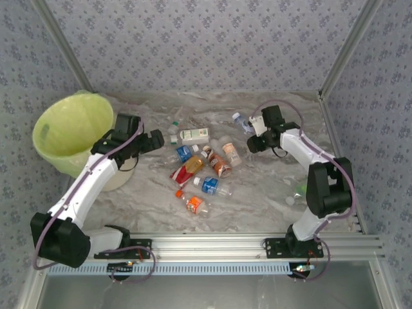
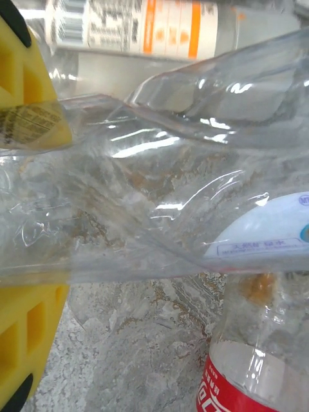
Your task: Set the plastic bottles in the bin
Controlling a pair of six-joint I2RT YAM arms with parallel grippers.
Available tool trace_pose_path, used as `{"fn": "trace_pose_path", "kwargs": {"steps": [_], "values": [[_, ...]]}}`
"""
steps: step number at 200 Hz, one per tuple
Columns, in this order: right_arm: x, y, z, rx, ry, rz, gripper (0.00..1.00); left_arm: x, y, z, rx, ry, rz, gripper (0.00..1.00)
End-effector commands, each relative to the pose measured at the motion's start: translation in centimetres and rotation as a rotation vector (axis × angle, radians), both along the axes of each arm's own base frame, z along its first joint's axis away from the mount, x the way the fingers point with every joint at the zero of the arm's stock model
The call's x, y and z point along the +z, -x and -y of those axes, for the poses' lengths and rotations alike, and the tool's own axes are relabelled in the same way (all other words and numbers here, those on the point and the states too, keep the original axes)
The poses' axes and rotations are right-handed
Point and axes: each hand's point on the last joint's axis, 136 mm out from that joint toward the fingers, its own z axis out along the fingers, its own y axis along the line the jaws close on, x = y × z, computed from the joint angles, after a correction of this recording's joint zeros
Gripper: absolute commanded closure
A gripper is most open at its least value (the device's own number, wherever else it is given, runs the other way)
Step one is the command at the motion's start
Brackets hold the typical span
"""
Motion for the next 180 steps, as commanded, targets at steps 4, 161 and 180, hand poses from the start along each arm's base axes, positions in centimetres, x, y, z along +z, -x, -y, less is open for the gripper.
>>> {"fn": "trace_pose_path", "kwargs": {"steps": [4,161,180], "values": [[1.5,1.0,-0.6,-0.007,-0.04,0.028,0.53,0.8,-1.6,-1.9,0.031,-0.003,0.061,0.01],[11.0,6.9,-12.6,0.284,-0.384,0.21,0.53,10.8,0.9,15.6,-0.497,0.587,0.297,0.0],[12.1,7.2,-13.8,0.301,-0.416,0.224,0.53,12.1,1.1,17.0,-0.541,0.605,0.314,0.0]]}}
